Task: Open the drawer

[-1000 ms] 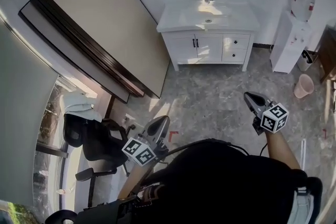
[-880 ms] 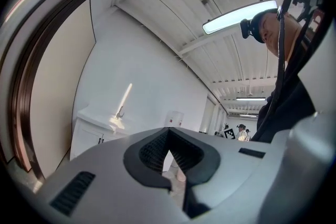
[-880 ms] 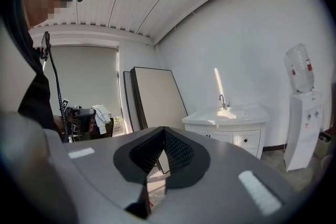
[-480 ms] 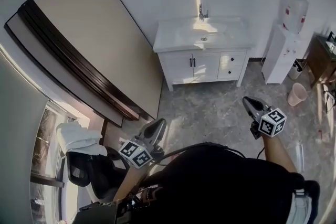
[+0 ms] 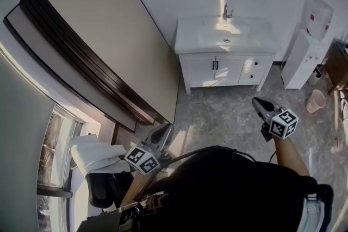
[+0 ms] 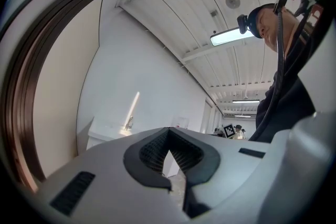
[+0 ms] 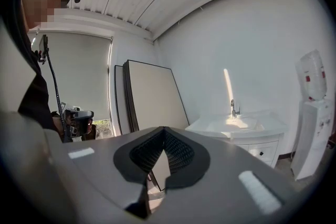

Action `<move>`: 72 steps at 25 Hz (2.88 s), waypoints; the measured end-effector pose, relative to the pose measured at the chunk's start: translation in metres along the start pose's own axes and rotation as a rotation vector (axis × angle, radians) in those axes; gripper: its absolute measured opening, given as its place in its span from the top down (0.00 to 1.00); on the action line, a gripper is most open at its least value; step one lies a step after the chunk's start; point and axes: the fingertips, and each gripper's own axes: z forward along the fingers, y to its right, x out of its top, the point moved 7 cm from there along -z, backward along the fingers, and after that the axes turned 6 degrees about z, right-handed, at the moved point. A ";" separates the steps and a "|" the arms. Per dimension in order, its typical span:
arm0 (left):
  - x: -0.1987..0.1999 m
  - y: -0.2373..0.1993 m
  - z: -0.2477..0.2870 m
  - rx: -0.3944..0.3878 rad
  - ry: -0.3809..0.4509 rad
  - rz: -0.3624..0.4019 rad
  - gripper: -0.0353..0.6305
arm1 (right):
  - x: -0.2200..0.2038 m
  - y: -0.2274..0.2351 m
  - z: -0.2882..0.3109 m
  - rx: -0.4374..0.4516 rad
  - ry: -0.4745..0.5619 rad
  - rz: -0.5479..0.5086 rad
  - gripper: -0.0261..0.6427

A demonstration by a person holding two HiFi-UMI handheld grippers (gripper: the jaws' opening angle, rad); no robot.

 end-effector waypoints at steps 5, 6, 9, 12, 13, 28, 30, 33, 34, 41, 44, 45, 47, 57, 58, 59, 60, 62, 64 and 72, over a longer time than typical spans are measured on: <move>-0.004 -0.035 -0.017 0.042 0.013 -0.006 0.94 | -0.002 -0.009 0.049 0.040 -0.030 -0.018 0.96; -0.004 -0.040 -0.019 0.049 0.016 -0.010 0.94 | -0.001 -0.010 0.057 0.046 -0.036 -0.020 0.96; -0.003 -0.054 -0.023 0.071 0.018 -0.021 0.94 | 0.003 -0.010 0.081 0.065 -0.047 -0.021 0.96; -0.003 -0.068 -0.017 0.091 0.020 -0.026 0.94 | 0.006 -0.004 0.106 0.093 -0.059 -0.021 0.96; -0.002 -0.072 -0.013 0.101 0.016 -0.027 0.94 | 0.007 0.000 0.114 0.104 -0.064 -0.020 0.96; 0.006 -0.097 0.143 0.220 0.024 0.007 0.94 | 0.057 0.162 0.203 0.230 -0.077 -0.007 0.96; 0.009 -0.097 0.169 0.231 0.028 0.013 0.94 | 0.067 0.185 0.214 0.251 -0.074 -0.011 0.96; 0.010 -0.097 0.200 0.250 0.022 0.026 0.94 | 0.078 0.217 0.226 0.277 -0.068 -0.008 0.96; 0.010 -0.098 0.209 0.260 0.021 0.027 0.94 | 0.081 0.227 0.230 0.284 -0.067 -0.004 0.96; 0.008 -0.106 0.273 0.274 0.014 0.027 0.94 | 0.086 0.292 0.246 0.292 -0.066 0.027 0.96; 0.005 -0.115 0.293 0.258 -0.001 0.023 0.94 | 0.083 0.308 0.249 0.282 -0.071 0.036 0.96; 0.004 -0.120 0.298 0.251 -0.005 0.019 0.94 | 0.082 0.313 0.249 0.273 -0.074 0.039 0.96; 0.004 -0.131 0.309 0.232 -0.010 0.012 0.94 | 0.081 0.322 0.249 0.246 -0.074 0.047 0.96; 0.011 -0.239 0.345 0.050 0.012 -0.033 0.94 | 0.096 0.324 0.289 0.069 -0.047 0.026 0.96; 0.015 -0.253 0.347 0.031 0.013 -0.033 0.94 | 0.099 0.320 0.298 0.054 -0.042 0.025 0.96; 0.020 -0.268 0.348 0.013 0.013 -0.030 0.94 | 0.100 0.315 0.308 0.043 -0.039 0.022 0.96; 0.026 -0.283 0.348 0.000 0.011 -0.024 0.94 | 0.103 0.309 0.318 0.033 -0.036 0.018 0.96; 0.040 -0.312 0.348 -0.015 0.003 -0.010 0.94 | 0.109 0.301 0.339 0.013 -0.028 0.016 0.96; 0.052 -0.337 0.349 -0.028 0.000 -0.002 0.94 | 0.115 0.294 0.360 -0.003 -0.020 0.021 0.96; 0.059 -0.429 0.341 -0.067 -0.022 -0.018 0.94 | 0.117 0.269 0.447 -0.030 -0.038 0.018 0.96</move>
